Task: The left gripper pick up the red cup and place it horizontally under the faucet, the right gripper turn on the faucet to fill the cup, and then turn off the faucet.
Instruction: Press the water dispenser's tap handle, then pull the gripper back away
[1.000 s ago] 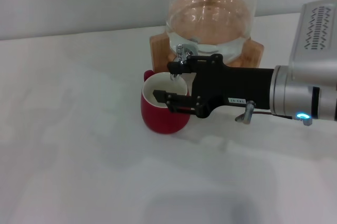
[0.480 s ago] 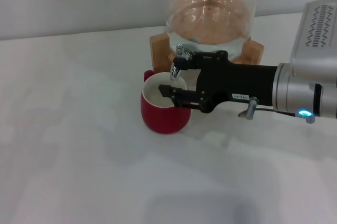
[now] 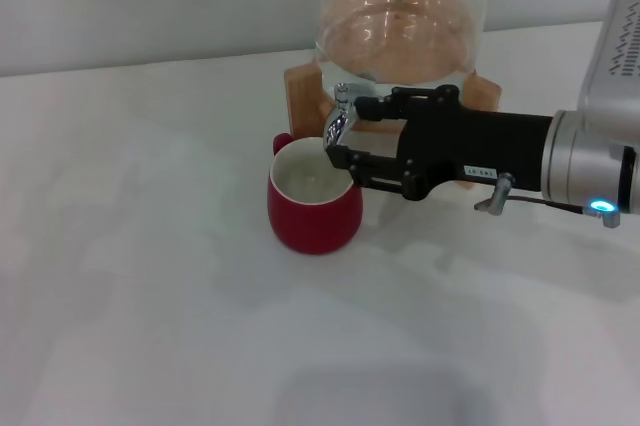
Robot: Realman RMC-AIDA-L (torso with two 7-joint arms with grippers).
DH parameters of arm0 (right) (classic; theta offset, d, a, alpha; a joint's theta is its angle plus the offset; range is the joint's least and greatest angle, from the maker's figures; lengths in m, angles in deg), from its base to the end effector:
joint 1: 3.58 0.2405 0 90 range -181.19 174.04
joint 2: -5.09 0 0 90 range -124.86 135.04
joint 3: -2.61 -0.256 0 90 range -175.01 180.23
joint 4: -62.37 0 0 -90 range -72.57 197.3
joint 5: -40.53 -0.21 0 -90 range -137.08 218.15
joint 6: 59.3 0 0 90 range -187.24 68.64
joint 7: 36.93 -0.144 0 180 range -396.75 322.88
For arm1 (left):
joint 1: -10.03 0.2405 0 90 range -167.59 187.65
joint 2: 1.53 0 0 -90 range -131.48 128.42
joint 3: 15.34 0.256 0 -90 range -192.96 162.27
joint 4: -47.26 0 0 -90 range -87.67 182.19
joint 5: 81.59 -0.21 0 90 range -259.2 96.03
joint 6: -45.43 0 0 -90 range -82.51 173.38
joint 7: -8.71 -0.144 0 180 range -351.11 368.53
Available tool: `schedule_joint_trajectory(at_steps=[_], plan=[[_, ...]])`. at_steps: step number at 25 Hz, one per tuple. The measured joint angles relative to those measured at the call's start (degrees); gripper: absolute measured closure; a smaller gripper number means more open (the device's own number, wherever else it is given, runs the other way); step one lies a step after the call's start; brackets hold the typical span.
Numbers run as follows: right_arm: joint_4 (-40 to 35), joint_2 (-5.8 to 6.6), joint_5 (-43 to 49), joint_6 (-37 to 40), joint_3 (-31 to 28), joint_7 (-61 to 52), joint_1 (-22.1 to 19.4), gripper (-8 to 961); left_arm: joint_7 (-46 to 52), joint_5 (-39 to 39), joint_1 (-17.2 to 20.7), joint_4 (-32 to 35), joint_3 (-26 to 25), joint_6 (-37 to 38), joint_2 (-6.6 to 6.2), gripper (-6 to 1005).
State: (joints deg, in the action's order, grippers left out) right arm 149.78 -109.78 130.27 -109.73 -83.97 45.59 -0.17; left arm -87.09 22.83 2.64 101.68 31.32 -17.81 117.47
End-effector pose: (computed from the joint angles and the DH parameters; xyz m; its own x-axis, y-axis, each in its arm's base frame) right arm 0.1722 0.3051 0.0105 0.8685 -0.0985 -0.4858 -0.3499 -0.8160 -0.4600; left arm -0.3409 0.3080 0.1176 0.5273 0.1528 0.8358 0.8279 -0.3137 -0.4649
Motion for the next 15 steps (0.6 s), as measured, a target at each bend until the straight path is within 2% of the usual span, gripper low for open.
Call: schedule_joint_trajectory(at_steps=[15], plan=[[-0.5,0.02,0.0,0.2,-1.0,0.0,-0.2,322,0.1,0.0,0.0,0.1,0.1,0.0,0.00,131]])
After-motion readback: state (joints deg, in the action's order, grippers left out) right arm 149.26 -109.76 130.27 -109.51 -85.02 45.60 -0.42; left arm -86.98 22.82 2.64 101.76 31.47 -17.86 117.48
